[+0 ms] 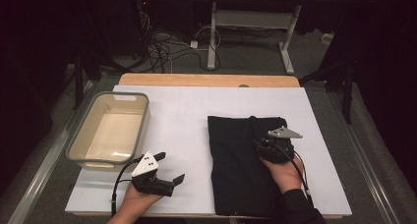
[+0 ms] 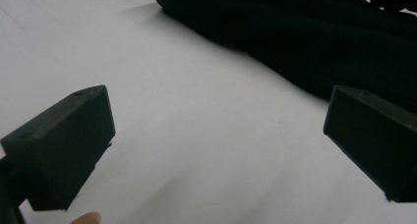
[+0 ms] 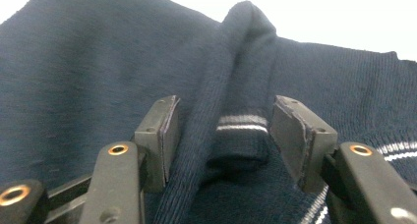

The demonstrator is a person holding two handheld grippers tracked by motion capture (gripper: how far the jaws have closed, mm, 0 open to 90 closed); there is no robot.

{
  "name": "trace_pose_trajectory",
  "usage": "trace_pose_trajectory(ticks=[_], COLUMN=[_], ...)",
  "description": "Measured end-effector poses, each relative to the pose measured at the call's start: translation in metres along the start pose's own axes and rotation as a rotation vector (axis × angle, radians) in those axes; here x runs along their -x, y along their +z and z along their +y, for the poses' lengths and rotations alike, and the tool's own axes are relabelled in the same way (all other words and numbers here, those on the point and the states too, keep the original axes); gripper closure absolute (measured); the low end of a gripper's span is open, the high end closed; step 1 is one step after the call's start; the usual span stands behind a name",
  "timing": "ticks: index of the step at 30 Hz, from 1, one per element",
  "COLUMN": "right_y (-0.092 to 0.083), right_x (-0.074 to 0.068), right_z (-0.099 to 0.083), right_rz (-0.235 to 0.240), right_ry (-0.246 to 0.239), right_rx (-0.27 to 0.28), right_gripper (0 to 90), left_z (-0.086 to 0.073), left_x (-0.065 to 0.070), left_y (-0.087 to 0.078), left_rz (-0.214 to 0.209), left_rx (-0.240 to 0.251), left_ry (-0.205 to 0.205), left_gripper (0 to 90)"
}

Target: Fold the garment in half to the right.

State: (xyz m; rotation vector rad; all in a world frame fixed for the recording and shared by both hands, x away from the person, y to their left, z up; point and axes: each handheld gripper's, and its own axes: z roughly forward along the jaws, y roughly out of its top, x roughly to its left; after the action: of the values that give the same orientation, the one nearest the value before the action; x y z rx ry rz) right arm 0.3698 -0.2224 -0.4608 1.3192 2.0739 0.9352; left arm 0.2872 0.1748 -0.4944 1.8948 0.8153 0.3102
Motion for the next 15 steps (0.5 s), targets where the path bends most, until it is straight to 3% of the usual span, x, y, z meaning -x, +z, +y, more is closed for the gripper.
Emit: trace_pose_trajectory(ticks=[4,8,15], right_y=[0.011,0.014,0.015], right_x=[0.006,0.009,0.008], right_z=[-0.005,-0.009,-0.009], right_rz=[0.001,0.028,0.058], right_ry=[0.033,0.067,0.043], right_rx=[-0.045,-0.051,-0.049], right_gripper=[43.4,43.2,55.2], left_z=[0.000,0.000,0.000], left_x=[0.000,0.000,0.000], left_y=[0.000,0.000,0.000], left_rz=[0.002,0.003,0.008], left_rx=[-0.001,-0.001,0.003], left_ry=[0.000,-0.001,-0.003], left_gripper=[0.0,0.0,0.0])
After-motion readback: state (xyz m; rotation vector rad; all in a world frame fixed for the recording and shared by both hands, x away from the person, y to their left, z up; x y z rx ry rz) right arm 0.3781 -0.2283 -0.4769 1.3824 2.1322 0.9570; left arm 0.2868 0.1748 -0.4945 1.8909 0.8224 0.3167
